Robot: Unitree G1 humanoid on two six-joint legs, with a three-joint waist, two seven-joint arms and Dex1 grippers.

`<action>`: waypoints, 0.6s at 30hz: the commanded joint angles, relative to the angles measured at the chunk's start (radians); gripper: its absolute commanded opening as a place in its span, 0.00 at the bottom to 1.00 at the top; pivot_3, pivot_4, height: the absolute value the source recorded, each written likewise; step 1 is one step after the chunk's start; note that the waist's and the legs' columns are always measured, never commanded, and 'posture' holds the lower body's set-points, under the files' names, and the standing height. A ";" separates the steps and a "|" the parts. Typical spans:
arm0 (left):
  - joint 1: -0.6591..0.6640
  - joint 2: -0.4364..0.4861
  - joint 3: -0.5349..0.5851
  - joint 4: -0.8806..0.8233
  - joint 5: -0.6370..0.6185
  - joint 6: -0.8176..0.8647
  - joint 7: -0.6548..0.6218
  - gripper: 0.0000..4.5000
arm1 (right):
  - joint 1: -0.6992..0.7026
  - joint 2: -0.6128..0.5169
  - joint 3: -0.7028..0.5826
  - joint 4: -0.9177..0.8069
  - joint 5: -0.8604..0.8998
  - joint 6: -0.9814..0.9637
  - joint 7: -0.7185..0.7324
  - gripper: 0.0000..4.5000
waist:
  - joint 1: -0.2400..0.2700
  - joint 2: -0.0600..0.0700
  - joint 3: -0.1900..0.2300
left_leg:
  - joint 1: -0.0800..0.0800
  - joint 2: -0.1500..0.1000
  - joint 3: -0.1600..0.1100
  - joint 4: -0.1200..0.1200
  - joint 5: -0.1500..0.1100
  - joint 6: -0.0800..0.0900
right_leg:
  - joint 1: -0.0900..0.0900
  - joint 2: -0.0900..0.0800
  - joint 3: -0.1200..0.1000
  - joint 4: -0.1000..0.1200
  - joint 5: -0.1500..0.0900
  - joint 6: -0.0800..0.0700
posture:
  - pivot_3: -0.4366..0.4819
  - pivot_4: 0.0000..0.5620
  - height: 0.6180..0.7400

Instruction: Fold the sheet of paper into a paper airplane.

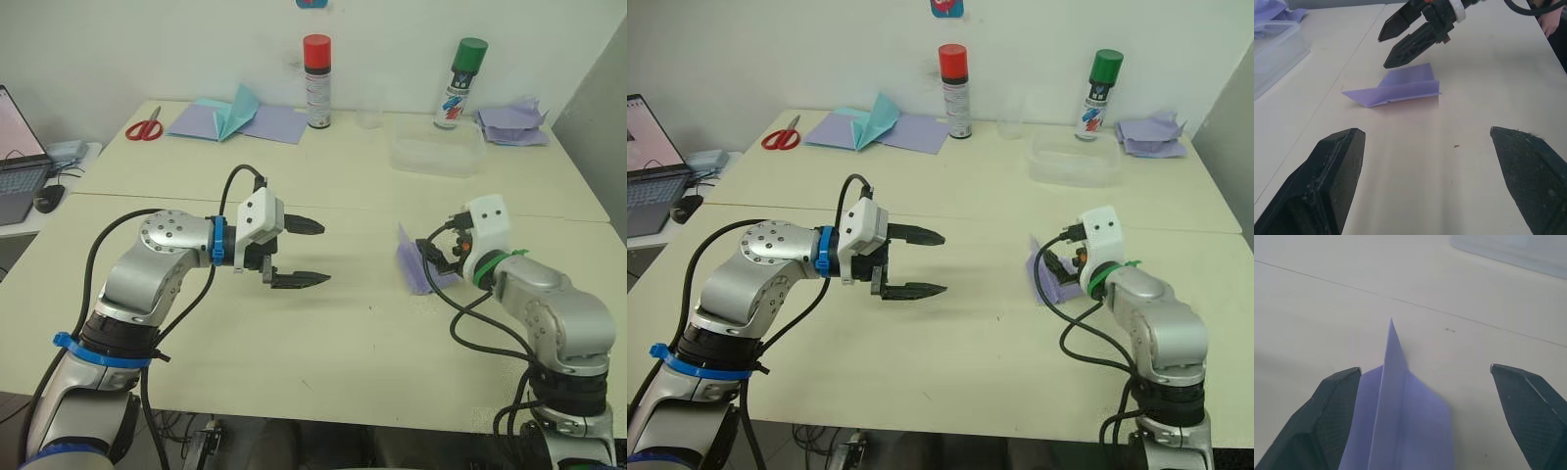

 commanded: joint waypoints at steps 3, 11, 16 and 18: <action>-0.022 0.070 0.107 0.039 -0.022 0.020 -0.029 1.00 | -0.079 -0.241 -0.065 0.017 0.174 -0.108 0.341 0.99 | -0.001 0.000 0.007 | 0.000 0.000 0.001 0.000 0.000 0.000 | 0.000 0.000 0.000 0.000 0.000 0.000 | 0.48 0.27 1.00; 0.059 0.226 0.279 0.164 0.022 -0.039 -0.003 1.00 | 0.047 -0.668 -0.129 0.370 0.256 -0.600 1.064 0.99 | 0.000 0.000 0.012 | 0.000 0.002 0.001 0.000 0.000 0.001 | 0.001 -0.001 -0.005 -0.004 0.000 0.000 | 0.48 0.27 1.00; 0.165 0.275 0.367 0.109 0.016 -0.021 0.028 1.00 | -0.009 -0.728 -0.098 0.515 0.234 -0.725 1.146 0.99 | -0.004 0.001 0.014 | 0.001 0.003 0.003 0.001 0.000 0.001 | 0.001 -0.003 -0.005 -0.003 0.000 0.000 | 0.48 0.27 1.00; 0.180 0.270 0.367 0.092 0.031 -0.023 0.061 1.00 | -0.015 -0.715 -0.077 0.533 0.215 -0.779 1.149 0.99 | -0.003 0.000 0.014 | 0.001 0.003 0.002 0.001 0.000 0.001 | 0.001 -0.003 -0.007 -0.003 0.000 0.000 | 0.48 0.27 1.00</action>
